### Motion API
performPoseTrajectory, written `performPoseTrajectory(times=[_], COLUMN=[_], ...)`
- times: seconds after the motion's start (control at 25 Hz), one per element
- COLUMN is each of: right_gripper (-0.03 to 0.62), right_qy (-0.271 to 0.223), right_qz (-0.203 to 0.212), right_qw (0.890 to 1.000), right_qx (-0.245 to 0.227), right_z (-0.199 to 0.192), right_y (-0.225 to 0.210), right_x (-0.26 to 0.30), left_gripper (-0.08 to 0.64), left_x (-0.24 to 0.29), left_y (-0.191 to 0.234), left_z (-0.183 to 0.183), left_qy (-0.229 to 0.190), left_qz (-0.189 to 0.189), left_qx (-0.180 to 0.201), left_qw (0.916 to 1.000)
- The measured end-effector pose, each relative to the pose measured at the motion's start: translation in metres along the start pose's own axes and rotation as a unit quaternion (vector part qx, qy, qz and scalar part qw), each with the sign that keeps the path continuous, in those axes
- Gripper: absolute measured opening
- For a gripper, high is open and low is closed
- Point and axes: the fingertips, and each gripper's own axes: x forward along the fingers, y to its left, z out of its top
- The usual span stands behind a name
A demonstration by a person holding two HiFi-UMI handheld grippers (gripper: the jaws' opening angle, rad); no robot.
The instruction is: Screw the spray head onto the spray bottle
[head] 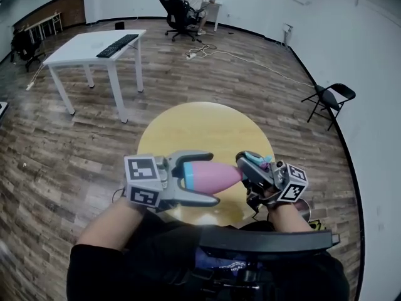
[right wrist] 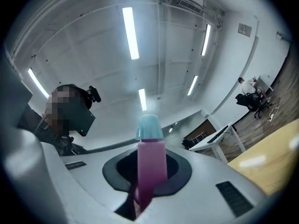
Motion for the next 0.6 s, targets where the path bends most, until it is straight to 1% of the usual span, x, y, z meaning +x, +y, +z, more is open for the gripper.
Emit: performPoseTrajectory(times=[0.12, 0.24, 0.32, 0.48, 0.52, 0.6], right_gripper=[0.041, 0.044, 0.046, 0.048, 0.048, 0.051], right_qy=[0.005, 0.001, -0.004, -0.016, -0.019, -0.024], right_qz=[-0.001, -0.001, 0.000, -0.005, -0.007, -0.009], right_qw=[1.000, 1.000, 1.000, 1.000, 1.000, 0.999], right_qx=[0.002, 0.002, 0.002, 0.014, 0.020, 0.027], right_z=[-0.005, -0.002, 0.002, 0.006, 0.006, 0.006], right_y=[0.000, -0.001, -0.003, -0.005, -0.005, -0.006], right_x=[0.002, -0.002, -0.006, -0.009, -0.011, -0.015], left_gripper=[0.529, 0.529, 0.529, 0.531, 0.531, 0.531], left_x=[-0.001, 0.005, 0.009, 0.014, 0.015, 0.018], left_y=[-0.002, -0.001, 0.001, -0.001, -0.003, -0.004], left_z=[-0.013, -0.021, -0.019, -0.011, -0.011, -0.016], left_qy=[0.036, 0.068, 0.072, 0.069, 0.069, 0.083], left_qz=[0.006, 0.013, 0.017, 0.018, 0.017, 0.019], left_qx=[0.038, 0.084, 0.106, 0.119, 0.130, 0.167], left_qw=[0.9986, 0.9941, 0.9917, 0.9903, 0.9890, 0.9822])
